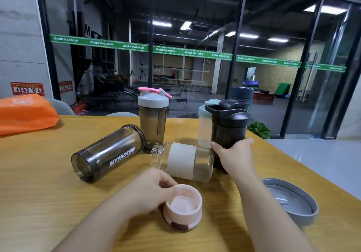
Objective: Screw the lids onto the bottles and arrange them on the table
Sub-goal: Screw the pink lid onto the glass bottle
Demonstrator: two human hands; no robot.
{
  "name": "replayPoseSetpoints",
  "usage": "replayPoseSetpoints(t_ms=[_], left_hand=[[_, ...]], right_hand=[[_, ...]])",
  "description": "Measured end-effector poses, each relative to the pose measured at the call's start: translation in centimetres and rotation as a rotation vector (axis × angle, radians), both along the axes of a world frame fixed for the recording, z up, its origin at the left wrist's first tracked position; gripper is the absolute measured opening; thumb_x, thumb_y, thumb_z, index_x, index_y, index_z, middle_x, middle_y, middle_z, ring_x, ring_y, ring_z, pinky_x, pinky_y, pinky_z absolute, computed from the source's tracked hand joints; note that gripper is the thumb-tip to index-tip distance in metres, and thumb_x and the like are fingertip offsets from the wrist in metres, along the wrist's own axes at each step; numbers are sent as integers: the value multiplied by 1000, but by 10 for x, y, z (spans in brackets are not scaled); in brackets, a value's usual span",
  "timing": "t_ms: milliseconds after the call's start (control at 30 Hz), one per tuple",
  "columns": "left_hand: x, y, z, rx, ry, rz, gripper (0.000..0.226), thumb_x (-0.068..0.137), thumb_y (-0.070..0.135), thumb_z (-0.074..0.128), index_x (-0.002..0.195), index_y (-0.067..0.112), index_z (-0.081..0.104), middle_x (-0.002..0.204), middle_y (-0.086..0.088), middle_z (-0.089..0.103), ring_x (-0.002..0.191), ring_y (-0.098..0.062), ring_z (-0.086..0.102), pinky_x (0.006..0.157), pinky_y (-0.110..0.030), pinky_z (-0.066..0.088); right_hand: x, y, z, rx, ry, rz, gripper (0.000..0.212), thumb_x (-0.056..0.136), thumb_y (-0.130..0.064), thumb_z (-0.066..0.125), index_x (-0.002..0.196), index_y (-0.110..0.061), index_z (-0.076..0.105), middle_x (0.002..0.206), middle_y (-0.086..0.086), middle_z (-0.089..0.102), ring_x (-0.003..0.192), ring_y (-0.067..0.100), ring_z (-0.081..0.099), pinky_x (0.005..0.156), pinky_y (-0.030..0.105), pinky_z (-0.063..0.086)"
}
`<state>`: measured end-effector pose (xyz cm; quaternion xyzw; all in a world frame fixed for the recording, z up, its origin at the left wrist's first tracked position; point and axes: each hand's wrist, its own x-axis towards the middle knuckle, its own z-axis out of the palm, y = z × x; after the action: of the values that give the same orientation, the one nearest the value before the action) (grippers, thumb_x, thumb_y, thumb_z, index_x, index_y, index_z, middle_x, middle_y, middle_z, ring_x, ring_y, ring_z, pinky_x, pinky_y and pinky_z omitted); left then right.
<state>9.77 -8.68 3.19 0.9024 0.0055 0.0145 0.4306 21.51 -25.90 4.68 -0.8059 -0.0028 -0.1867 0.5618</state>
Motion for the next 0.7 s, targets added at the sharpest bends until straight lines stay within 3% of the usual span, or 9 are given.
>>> replayPoseSetpoints(t_ms=[100, 200, 367, 533, 700], left_hand=[[2, 0, -2, -7, -21, 38, 16, 90, 22, 62, 76, 24, 68, 73, 6, 65, 37, 3, 49, 43, -15, 40], [4, 1, -5, -3, -33, 47, 16, 89, 22, 62, 75, 23, 68, 72, 6, 66, 37, 2, 49, 44, -16, 41], [5, 7, -7, 26, -124, 92, 14, 86, 26, 66, 74, 22, 71, 69, 8, 68, 40, 3, 50, 45, -15, 39], [4, 9, -1, -158, -203, 172, 14, 89, 18, 63, 77, 16, 69, 76, -1, 66, 52, -16, 61, 45, -31, 52], [1, 6, 10, -312, -362, 305, 16, 88, 25, 64, 82, 10, 66, 80, -8, 65, 48, -14, 59, 43, -26, 49]], right_hand=[[3, 0, -4, 18, 17, 0, 61, 79, -28, 77, 106, -8, 26, 123, 17, 52, 95, 26, 52, 71, 33, 41], [6, 0, -5, 46, 37, -2, 66, 80, -27, 76, 118, -2, 28, 125, 18, 51, 104, 30, 55, 71, 32, 40], [13, 1, -12, 48, 60, -16, 69, 80, -28, 76, 122, -1, 27, 126, 19, 51, 107, 34, 56, 72, 34, 43], [18, 0, -18, 26, 77, -35, 71, 79, -30, 76, 123, -3, 27, 127, 19, 49, 106, 34, 56, 72, 37, 45], [20, 0, -20, 23, 68, -41, 72, 79, -31, 76, 124, -3, 28, 127, 18, 50, 106, 34, 56, 72, 37, 45]])
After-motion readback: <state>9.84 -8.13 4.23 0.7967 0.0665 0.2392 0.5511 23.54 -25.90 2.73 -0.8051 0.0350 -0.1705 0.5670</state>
